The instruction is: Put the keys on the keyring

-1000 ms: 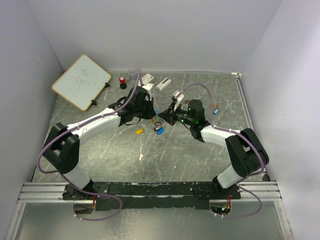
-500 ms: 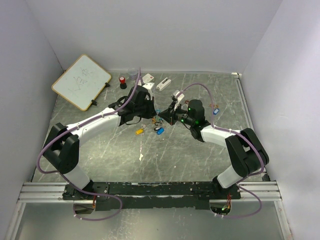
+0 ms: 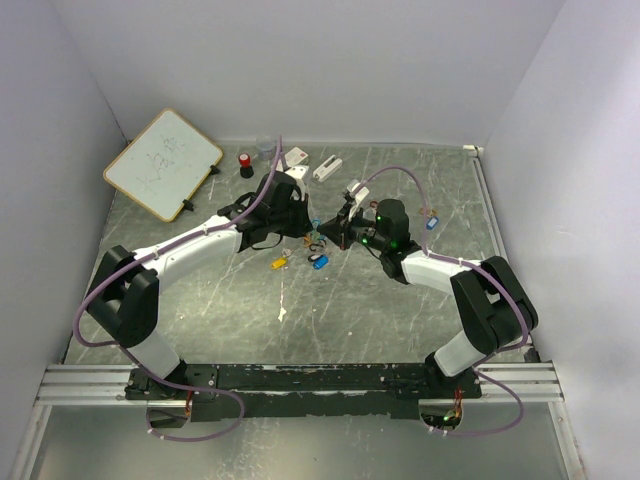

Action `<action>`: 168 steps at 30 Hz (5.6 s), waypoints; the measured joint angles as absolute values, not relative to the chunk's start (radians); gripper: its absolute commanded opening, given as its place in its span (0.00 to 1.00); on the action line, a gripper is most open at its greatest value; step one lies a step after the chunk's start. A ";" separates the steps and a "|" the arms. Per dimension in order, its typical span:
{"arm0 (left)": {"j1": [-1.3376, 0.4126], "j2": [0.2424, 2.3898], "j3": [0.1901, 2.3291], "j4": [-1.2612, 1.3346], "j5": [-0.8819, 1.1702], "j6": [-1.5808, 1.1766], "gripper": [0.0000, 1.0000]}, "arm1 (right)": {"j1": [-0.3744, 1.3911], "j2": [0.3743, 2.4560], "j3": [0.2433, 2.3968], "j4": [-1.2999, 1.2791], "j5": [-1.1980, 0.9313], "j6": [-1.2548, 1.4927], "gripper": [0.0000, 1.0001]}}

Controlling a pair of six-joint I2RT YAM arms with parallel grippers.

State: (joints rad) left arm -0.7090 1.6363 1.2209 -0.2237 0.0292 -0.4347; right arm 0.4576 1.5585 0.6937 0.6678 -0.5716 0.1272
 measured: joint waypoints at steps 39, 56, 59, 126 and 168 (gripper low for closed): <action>-0.712 1.660 1.236 -0.242 0.027 -0.434 0.07 | 0.458 1.559 0.694 0.662 -0.537 0.132 0.00; -0.715 1.651 1.236 -0.252 0.028 -0.435 0.07 | 0.440 1.546 0.694 0.645 -0.533 0.117 0.00; -0.717 1.649 1.235 -0.251 0.029 -0.435 0.07 | 0.433 1.543 0.696 0.634 -0.538 0.112 0.00; -0.713 1.604 1.218 -0.285 -0.112 -0.529 1.00 | 0.163 1.521 0.810 -0.100 0.551 0.590 0.40; -0.674 1.683 1.069 -0.283 -0.168 -0.596 0.84 | 0.458 1.649 0.868 0.175 -0.213 0.283 0.64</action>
State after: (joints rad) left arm -0.6739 1.6829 1.0687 -0.2832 -0.1680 -0.5957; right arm 0.4583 1.6493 0.8677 0.1753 -0.2131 0.2829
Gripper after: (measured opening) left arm 0.859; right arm 0.646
